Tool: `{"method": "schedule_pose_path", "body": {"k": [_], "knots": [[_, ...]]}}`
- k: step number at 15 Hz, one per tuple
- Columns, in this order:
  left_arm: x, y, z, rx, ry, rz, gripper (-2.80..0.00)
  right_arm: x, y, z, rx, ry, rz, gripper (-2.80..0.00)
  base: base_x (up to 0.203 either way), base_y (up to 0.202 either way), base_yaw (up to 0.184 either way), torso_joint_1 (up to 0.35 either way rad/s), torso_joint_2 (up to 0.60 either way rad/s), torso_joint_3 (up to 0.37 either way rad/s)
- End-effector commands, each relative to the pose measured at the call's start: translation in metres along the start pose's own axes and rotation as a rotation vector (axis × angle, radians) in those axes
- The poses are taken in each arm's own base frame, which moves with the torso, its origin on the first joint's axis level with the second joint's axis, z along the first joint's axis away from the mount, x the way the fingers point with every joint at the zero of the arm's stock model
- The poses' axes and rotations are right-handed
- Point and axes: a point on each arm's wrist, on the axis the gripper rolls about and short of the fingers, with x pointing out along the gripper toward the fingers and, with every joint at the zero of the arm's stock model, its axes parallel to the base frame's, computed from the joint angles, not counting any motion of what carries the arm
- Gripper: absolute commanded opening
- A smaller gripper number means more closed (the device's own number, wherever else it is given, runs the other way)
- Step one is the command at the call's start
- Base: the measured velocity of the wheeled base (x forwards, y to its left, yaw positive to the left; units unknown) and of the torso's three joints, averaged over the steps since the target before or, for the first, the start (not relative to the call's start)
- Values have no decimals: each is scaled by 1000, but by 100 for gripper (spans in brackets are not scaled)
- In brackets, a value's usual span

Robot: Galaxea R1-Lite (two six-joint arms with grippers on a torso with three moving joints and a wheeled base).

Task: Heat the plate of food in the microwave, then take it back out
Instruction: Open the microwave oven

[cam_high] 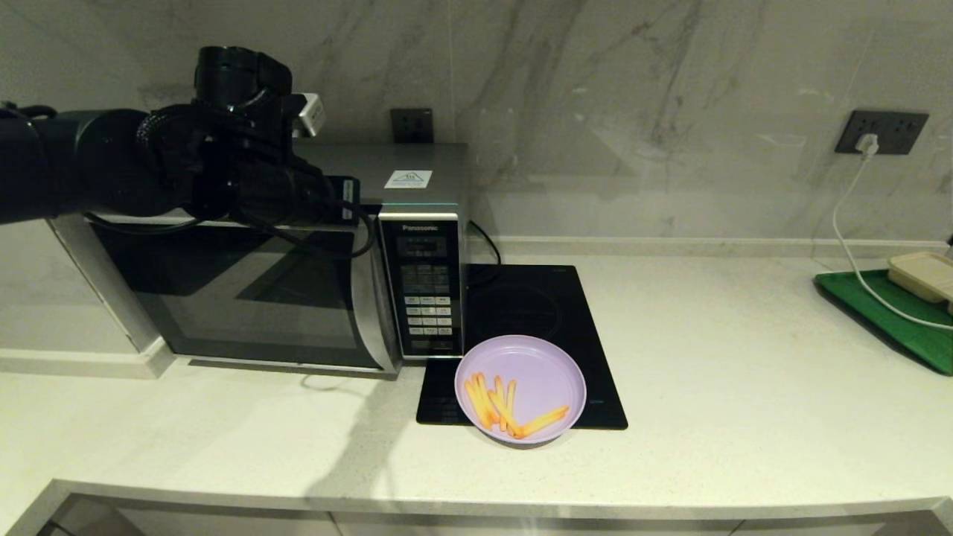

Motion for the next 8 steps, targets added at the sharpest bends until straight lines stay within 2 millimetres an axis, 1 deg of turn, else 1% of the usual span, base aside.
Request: {"method": "schedule_pose_path", "body": {"k": [1,3,4,8], "knots": [[6,0,-2,-30,56,11,-280,0,0,0,2,0,0,-280,0,0,0,0,0,0],[5,0,-3,-44,75,14,-280,0,0,0,1,0,0,-280,0,0,0,0,0,0],[0,0,-3,-43,86,14,-280,0,0,0,1,0,0,-280,0,0,0,0,0,0],[-27,4,2,-40,97,19,-280,0,0,0,1,0,0,-280,0,0,0,0,0,0]]}}
